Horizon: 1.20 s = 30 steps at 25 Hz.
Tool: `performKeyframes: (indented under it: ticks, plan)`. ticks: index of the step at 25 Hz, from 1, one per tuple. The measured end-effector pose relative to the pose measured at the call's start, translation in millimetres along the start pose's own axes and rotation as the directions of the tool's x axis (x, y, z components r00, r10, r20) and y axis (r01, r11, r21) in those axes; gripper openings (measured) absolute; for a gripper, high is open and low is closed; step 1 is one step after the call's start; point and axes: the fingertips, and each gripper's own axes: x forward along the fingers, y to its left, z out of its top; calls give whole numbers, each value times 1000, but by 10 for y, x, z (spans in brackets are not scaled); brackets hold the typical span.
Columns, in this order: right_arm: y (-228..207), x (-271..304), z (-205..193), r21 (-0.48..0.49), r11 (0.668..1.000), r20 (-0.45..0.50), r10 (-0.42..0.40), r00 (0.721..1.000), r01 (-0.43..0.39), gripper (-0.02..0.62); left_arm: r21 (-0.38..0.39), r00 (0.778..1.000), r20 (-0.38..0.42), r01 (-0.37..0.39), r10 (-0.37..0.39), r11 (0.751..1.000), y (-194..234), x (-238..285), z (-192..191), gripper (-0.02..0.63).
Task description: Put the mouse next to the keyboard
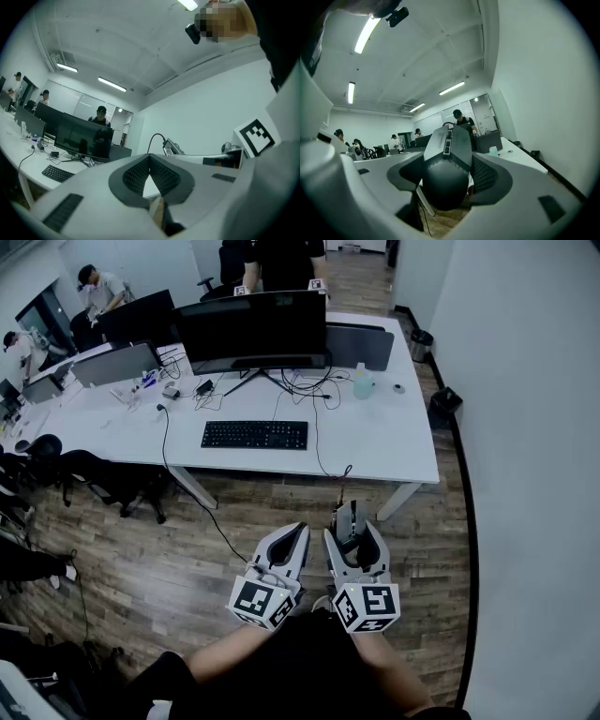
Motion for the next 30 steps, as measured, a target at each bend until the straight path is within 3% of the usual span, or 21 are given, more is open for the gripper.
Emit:
performKeyframes:
  ticks: [6,13,23,30]
  plan:
    - [276,-118,-119,-34,999,-9,-38,999,38,308,-10,999,35,-19,19,1000,99,-301,67,3]
    - [382,-92,-255,-10,1000,-52,-20,998,19,308,-36,999,19,-36,37,999,209,-403,-6,3]
    - [-8,218,16,-14,1000,-46,25,999,-25,310,-5,999,11,-53,53,999,269,146,-22,3]
    - [-217,465,12,-15,997,-61,79,995,-80,309,6,991,12,-135,135,991,417,344,-97,3]
